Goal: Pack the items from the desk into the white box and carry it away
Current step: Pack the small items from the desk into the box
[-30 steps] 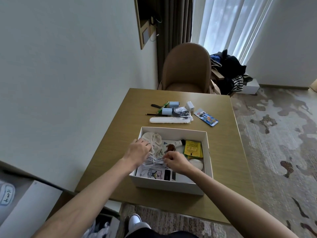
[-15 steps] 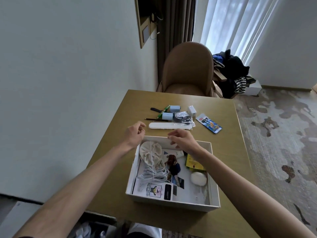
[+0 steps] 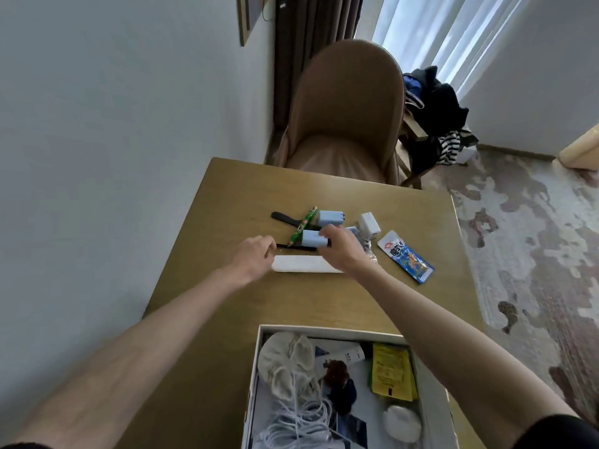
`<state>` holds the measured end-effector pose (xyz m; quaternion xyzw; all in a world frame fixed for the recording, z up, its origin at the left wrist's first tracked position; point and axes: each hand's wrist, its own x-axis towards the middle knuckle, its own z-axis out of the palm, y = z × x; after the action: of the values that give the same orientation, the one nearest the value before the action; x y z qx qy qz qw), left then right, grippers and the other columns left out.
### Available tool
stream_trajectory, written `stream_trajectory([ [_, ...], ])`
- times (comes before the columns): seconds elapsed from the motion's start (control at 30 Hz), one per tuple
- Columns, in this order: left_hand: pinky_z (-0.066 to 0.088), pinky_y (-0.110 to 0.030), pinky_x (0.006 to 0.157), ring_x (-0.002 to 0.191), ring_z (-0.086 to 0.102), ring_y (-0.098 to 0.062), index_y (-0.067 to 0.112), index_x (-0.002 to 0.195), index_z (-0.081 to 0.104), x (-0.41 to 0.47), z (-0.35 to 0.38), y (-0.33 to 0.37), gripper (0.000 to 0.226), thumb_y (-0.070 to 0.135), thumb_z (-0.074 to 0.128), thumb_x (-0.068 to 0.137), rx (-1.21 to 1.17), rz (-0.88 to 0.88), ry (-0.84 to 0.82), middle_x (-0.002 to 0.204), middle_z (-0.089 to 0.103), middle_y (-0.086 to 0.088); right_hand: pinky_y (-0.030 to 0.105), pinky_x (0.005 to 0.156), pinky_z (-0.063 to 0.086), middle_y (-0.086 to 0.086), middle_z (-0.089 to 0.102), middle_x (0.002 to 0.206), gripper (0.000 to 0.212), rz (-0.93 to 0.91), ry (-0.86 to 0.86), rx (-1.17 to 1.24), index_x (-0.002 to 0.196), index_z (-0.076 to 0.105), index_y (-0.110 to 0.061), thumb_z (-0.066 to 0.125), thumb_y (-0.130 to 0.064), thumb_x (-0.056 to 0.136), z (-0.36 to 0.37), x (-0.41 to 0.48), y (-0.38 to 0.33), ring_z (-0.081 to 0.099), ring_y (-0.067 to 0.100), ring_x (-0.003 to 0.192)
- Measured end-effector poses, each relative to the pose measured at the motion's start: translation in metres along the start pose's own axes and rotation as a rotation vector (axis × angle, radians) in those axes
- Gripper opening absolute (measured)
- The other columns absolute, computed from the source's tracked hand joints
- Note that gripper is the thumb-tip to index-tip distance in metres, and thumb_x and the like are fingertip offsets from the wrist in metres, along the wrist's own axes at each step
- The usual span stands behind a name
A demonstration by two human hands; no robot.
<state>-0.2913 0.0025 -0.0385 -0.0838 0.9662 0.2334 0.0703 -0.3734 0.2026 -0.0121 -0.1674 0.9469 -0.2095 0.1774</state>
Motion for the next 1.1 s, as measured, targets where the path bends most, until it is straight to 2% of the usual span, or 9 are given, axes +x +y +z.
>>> stream_trajectory([
  [0.07, 0.049, -0.028, 0.076, 0.097, 0.056, -0.015, 0.018, 0.114, 0.059, 0.014, 0.002, -0.003, 0.022, 0.017, 0.046, 0.096, -0.021, 0.010, -0.007, 0.111, 0.061, 0.000, 0.041, 0.087, 0.048, 0.012, 0.051, 0.133, 0.046, -0.045, -0.017, -0.149, 0.131, 0.052, -0.012, 0.058, -0.009, 0.086, 0.009, 0.022, -0.005, 0.048, 0.031, 0.122],
  [0.13, 0.053, -0.033, 0.079, 0.099, 0.056, -0.015, 0.019, 0.114, 0.059, 0.024, 0.005, -0.006, 0.024, 0.016, 0.043, 0.097, -0.040, 0.006, -0.013, 0.114, 0.061, 0.000, 0.041, 0.081, 0.049, 0.014, 0.052, 0.128, 0.042, -0.101, -0.041, -0.286, 0.127, 0.051, -0.010, 0.057, -0.007, 0.086, 0.019, 0.039, -0.006, 0.049, 0.032, 0.118],
  [0.33, 0.057, -0.038, 0.076, 0.097, 0.060, -0.016, 0.022, 0.114, 0.059, 0.034, 0.003, -0.011, 0.026, 0.015, 0.041, 0.097, -0.105, -0.018, 0.000, 0.114, 0.063, 0.002, 0.040, 0.076, 0.045, 0.011, 0.057, 0.117, 0.027, -0.175, -0.032, -0.476, 0.112, 0.056, -0.010, 0.060, -0.013, 0.086, 0.026, 0.057, 0.004, 0.054, 0.030, 0.111],
  [0.5, 0.056, -0.044, 0.073, 0.088, 0.062, -0.024, 0.019, 0.119, 0.056, 0.065, -0.004, 0.009, 0.029, 0.011, 0.040, 0.095, -0.119, 0.061, 0.067, 0.107, 0.065, -0.006, 0.037, 0.068, 0.046, 0.005, 0.059, 0.105, 0.032, -0.187, 0.104, -0.256, 0.111, 0.056, -0.013, 0.064, -0.032, 0.087, 0.009, 0.047, 0.018, 0.061, 0.029, 0.092],
  [0.6, 0.052, -0.045, 0.084, 0.100, 0.057, -0.025, 0.017, 0.125, 0.052, 0.097, 0.003, 0.035, 0.031, 0.013, 0.043, 0.095, -0.062, 0.132, 0.043, 0.115, 0.062, -0.008, 0.034, 0.068, 0.043, 0.000, 0.058, 0.105, 0.036, -0.108, 0.243, -0.053, 0.110, 0.058, -0.015, 0.067, -0.038, 0.084, -0.013, 0.031, 0.032, 0.058, 0.023, 0.090],
  [0.7, 0.044, -0.044, 0.096, 0.119, 0.046, -0.028, 0.015, 0.137, 0.042, 0.131, 0.017, 0.064, 0.045, 0.027, 0.046, 0.094, 0.131, 0.203, -0.037, 0.132, 0.053, -0.010, 0.033, 0.067, 0.046, -0.005, 0.057, 0.097, 0.035, -0.014, 0.356, 0.162, 0.104, 0.062, -0.018, 0.071, -0.040, 0.078, -0.031, 0.005, 0.049, 0.057, 0.018, 0.083],
  [0.77, 0.043, -0.044, 0.096, 0.123, 0.044, -0.028, 0.014, 0.139, 0.040, 0.149, 0.030, 0.080, 0.051, 0.036, 0.049, 0.094, 0.287, 0.262, -0.083, 0.135, 0.050, -0.009, 0.031, 0.067, 0.047, -0.004, 0.058, 0.095, 0.033, 0.042, 0.402, 0.263, 0.102, 0.064, -0.018, 0.073, -0.038, 0.077, -0.040, -0.015, 0.061, 0.057, 0.016, 0.081],
  [0.9, 0.046, -0.039, 0.090, 0.111, 0.051, -0.025, 0.014, 0.121, 0.052, 0.165, 0.052, 0.092, 0.039, 0.038, 0.058, 0.090, 0.489, 0.320, -0.090, 0.122, 0.057, -0.008, 0.030, 0.069, 0.050, -0.004, 0.059, 0.095, 0.031, 0.116, 0.436, 0.347, 0.101, 0.065, -0.017, 0.077, -0.033, 0.076, -0.050, -0.051, 0.086, 0.057, 0.013, 0.080],
  [1.1, 0.049, -0.036, 0.074, 0.089, 0.056, -0.022, 0.014, 0.109, 0.056, 0.158, 0.049, 0.090, 0.025, 0.032, 0.058, 0.092, 0.390, 0.273, -0.037, 0.108, 0.059, -0.005, 0.031, 0.070, 0.050, -0.005, 0.061, 0.098, 0.032, 0.101, 0.480, 0.377, 0.101, 0.066, -0.018, 0.078, -0.033, 0.076, -0.060, -0.103, 0.106, 0.054, 0.010, 0.076],
])
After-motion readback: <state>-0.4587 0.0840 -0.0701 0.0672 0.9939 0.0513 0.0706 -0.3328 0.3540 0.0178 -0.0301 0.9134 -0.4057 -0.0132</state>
